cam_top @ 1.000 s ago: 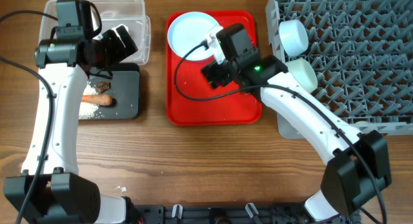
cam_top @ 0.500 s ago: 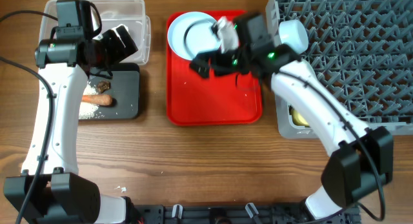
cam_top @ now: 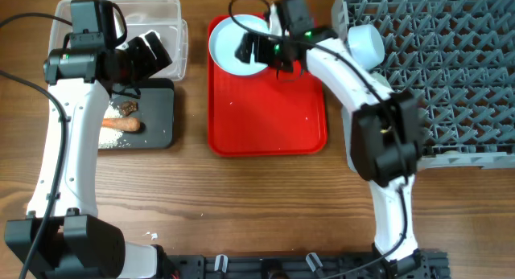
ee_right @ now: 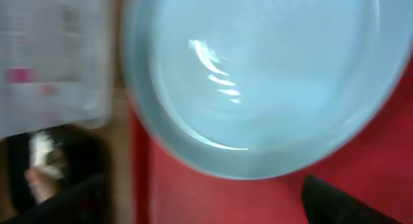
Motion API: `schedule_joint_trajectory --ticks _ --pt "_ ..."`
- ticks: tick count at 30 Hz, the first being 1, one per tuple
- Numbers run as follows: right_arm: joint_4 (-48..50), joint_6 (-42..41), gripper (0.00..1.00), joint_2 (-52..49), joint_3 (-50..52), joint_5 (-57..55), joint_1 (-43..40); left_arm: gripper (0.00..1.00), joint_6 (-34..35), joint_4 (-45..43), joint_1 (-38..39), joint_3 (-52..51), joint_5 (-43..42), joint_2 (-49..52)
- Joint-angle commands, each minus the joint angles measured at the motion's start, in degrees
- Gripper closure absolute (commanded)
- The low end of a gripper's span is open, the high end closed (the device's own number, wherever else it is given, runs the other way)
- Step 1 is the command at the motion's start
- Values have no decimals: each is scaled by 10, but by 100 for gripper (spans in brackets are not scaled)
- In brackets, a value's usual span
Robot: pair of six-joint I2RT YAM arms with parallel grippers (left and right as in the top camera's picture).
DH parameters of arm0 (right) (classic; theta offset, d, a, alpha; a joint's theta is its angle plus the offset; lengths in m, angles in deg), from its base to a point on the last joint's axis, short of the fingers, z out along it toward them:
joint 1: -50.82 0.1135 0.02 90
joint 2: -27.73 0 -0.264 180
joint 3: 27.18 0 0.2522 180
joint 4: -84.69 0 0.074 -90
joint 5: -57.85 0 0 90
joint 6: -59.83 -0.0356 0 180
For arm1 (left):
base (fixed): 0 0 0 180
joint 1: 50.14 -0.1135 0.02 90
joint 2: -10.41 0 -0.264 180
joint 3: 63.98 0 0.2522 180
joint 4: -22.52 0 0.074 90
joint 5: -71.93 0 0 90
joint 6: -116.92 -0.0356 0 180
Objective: Sort waste into correct bins and load items into the dishwasher rack
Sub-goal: 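Release the bowl and reach the right gripper to the white plate, then grasp the edge of the white plate with the right gripper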
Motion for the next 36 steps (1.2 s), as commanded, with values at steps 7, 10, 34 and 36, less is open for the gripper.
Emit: schedule_joint_trajectory --ticks 7,10,34,36 --pt "-9 -96 34 -3 5 -166 2 0 -9 1 -1 0 5 2" --pt "-7 -96 39 -12 5 -188 3 0 -9 1 -1 0 5 2" --pt "-64 -96 96 -43 5 -170 4 0 -9 1 -1 0 5 2" --pt "-78 -93 96 -42 4 -156 1 0 -9 1 -1 0 5 2"
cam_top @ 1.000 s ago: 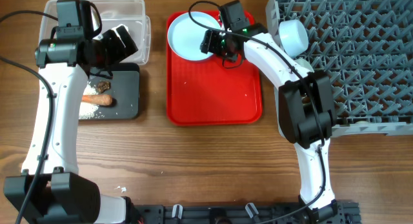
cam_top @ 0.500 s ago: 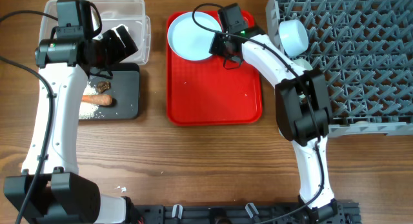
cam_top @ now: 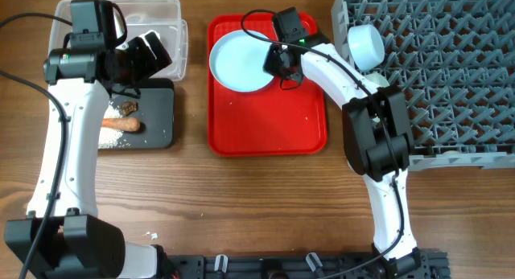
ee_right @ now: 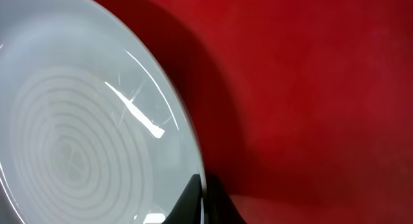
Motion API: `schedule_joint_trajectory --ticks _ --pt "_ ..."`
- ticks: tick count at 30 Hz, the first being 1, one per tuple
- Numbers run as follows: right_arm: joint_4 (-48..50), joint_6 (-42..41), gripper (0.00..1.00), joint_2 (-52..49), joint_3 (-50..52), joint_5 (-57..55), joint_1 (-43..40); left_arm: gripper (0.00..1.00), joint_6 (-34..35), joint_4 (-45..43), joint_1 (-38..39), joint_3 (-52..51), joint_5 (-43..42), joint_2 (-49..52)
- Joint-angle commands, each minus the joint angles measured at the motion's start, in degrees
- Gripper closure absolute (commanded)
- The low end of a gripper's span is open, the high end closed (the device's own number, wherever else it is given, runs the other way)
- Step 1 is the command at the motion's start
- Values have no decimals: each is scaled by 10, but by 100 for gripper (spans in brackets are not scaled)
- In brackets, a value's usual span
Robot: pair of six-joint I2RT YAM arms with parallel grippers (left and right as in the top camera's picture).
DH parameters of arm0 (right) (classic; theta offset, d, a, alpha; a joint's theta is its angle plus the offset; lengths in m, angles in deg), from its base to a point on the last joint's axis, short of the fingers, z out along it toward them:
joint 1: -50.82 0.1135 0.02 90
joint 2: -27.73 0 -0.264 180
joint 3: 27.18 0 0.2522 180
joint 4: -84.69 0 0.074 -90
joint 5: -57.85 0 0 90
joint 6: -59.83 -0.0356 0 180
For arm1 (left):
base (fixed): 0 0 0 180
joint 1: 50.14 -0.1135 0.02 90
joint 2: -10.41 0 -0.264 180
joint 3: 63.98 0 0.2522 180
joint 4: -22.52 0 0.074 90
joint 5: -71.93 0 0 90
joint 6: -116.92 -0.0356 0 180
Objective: Sort waste into correct bins and load items into the dishwasher rack
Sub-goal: 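Grasp the edge of the white plate with the right gripper, then carry the white plate into the dish rack and stand it upright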
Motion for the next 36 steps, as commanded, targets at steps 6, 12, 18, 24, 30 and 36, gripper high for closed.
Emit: schedule_joint_trajectory --ticks 6,12,18,24,30,36 --pt "-60 60 96 22 -5 45 -26 0 -9 1 -1 0 5 2" --pt "-75 147 96 116 -5 -31 -41 0 -9 1 -1 0 5 2" --pt "-84 246 96 231 -5 -127 -40 0 -9 1 -1 0 5 2" --pt "-121 291 96 330 -5 -364 -40 0 -9 1 -1 0 5 2" --pt "-204 317 96 370 -4 -613 -41 0 -9 1 -1 0 5 2" --pt "-218 340 96 367 26 -773 -57 0 -9 1 -1 0 5 2"
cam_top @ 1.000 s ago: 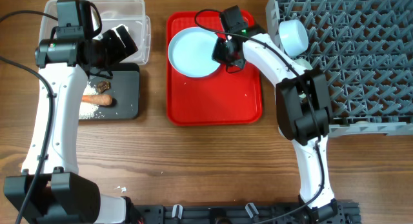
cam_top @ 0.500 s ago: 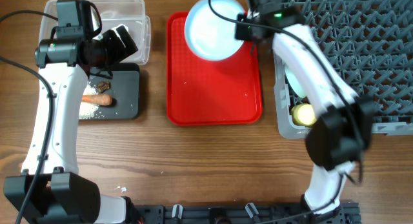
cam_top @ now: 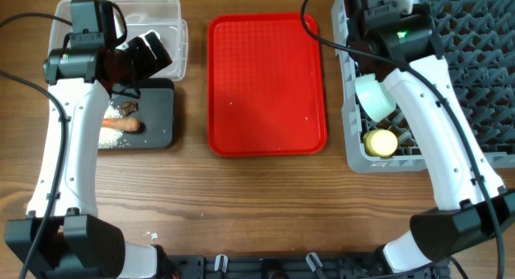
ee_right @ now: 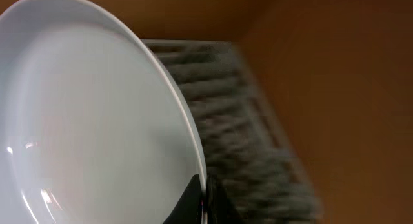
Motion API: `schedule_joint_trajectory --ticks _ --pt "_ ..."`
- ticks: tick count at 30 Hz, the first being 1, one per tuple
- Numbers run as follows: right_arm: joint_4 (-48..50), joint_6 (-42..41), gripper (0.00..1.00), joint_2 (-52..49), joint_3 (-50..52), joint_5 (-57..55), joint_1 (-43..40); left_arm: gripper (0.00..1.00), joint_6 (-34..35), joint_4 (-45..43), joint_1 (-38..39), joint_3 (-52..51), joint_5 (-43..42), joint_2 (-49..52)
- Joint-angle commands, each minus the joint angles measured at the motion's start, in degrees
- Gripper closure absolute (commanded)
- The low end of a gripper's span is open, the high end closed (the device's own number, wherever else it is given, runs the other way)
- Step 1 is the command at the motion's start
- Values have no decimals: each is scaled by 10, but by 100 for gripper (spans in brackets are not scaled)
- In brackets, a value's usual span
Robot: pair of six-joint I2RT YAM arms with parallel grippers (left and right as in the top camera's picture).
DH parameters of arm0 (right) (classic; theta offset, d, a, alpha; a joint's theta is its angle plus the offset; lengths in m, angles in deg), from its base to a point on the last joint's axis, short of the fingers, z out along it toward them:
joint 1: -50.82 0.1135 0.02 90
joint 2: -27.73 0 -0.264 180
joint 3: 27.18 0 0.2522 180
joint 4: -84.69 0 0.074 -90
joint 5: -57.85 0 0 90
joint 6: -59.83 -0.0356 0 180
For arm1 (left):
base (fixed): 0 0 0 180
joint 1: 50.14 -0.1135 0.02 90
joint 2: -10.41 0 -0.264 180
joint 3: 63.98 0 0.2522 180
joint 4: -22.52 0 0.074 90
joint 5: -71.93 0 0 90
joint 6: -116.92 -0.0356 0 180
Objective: Sort waste into correct bins and load items into the dishwasher rack
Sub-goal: 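Carry the white plate into the dish rack and stand it upright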
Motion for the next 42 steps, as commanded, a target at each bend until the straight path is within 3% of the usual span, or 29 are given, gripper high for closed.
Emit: schedule_joint_trajectory --ticks 1,5,8,12,24,38,39,41,42 --pt "6 30 96 4 24 -150 -18 0 -9 0 -1 0 5 2" --pt "56 83 96 3 51 -149 -59 0 -9 0 -1 0 5 2" --pt "102 198 96 3 80 -87 -104 0 -9 0 -1 0 5 2" --pt "156 267 96 2 108 -36 -139 0 -9 0 -1 0 5 2" --pt "317 518 96 2 193 57 -146 0 -9 0 -1 0 5 2" --pt "333 522 96 -6 253 83 -146 0 -9 0 -1 0 5 2" --pt "326 511 91 -6 253 95 -146 0 -9 0 -1 0 5 2" --pt "325 466 68 -6 253 107 -145 0 -9 0 -1 0 5 2" --pt "327 440 51 -6 253 111 -145 0 -9 0 -1 0 5 2"
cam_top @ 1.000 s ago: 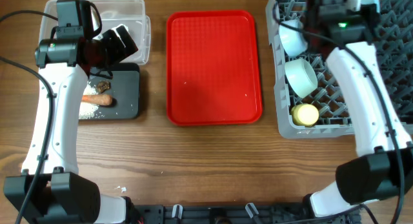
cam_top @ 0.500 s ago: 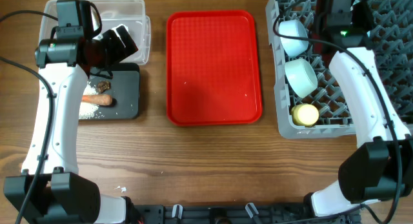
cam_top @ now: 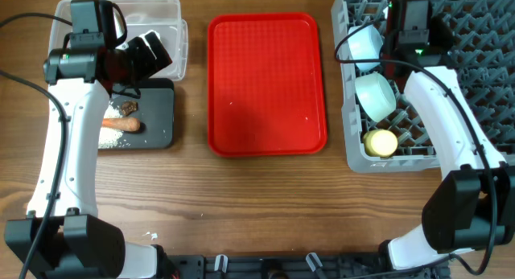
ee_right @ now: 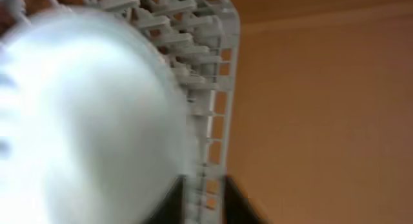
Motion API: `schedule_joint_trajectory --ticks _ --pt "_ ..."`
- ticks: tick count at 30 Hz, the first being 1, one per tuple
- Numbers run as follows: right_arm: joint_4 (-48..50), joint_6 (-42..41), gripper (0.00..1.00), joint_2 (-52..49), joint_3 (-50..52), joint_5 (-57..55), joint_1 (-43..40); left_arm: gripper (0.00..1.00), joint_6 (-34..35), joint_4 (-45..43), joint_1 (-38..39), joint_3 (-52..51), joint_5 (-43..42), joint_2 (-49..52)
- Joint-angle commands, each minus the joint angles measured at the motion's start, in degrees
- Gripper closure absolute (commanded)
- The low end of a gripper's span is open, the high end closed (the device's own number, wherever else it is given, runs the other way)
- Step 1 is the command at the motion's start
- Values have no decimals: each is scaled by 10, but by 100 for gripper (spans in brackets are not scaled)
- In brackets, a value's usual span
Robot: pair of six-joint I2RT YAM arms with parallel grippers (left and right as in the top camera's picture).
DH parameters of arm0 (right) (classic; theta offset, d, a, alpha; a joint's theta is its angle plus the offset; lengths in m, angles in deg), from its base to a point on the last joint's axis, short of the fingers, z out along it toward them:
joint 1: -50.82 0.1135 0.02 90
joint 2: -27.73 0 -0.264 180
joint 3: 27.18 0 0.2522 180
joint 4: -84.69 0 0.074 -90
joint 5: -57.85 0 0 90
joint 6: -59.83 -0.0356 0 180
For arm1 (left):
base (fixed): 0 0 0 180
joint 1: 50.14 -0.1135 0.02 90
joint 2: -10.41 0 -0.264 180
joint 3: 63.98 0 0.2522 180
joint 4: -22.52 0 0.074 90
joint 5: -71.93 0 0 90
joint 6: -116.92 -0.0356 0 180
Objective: Sort waste into correct bins and load items into the dishwasher rack
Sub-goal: 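Carry the white plate into the dish rack and stand it upright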
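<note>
A white plate [cam_top: 364, 44] stands on edge in the near-left corner of the grey dishwasher rack [cam_top: 467, 78]. My right gripper [cam_top: 386, 46] sits just beside it. In the blurred right wrist view the plate [ee_right: 84, 121] fills the left side. The right gripper [ee_right: 205, 198] is open there, with the rack wall [ee_right: 213, 75] showing between its fingers and the plate outside them. My left gripper [cam_top: 147, 52] hovers over the bins at the far left; whether it is open or shut does not show.
A white cup [cam_top: 376, 94] and a yellow round item [cam_top: 381, 142] sit in the rack below the plate. The red tray [cam_top: 267, 82] lies mid-table. A black tray [cam_top: 157, 110] with a carrot [cam_top: 121, 124] and crumbs lies below a clear bin [cam_top: 161, 14].
My right gripper, then shut on the plate's rim above the rack's far-left corner, is now open. The plate stands in the rack beside it. The left arm has not moved.
The plate first lay on the red tray with my right gripper over it. Then the gripper was shut on its rim. Later the tray was bare and the plate was held over the rack. Now it stands in the rack, let go.
</note>
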Motion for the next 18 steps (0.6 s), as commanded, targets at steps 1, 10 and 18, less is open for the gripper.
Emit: schedule_joint_trajectory --ticks 1,10,18 --pt "2 -87 41 -4 3 37 3 0 -9 0 -1 0 5 2" --pt "46 -192 0 75 2 40 3 0 -9 0 -1 0 5 2" --pt "47 -243 0 265 2 134 19 0 -9 0 -1 0 5 2"
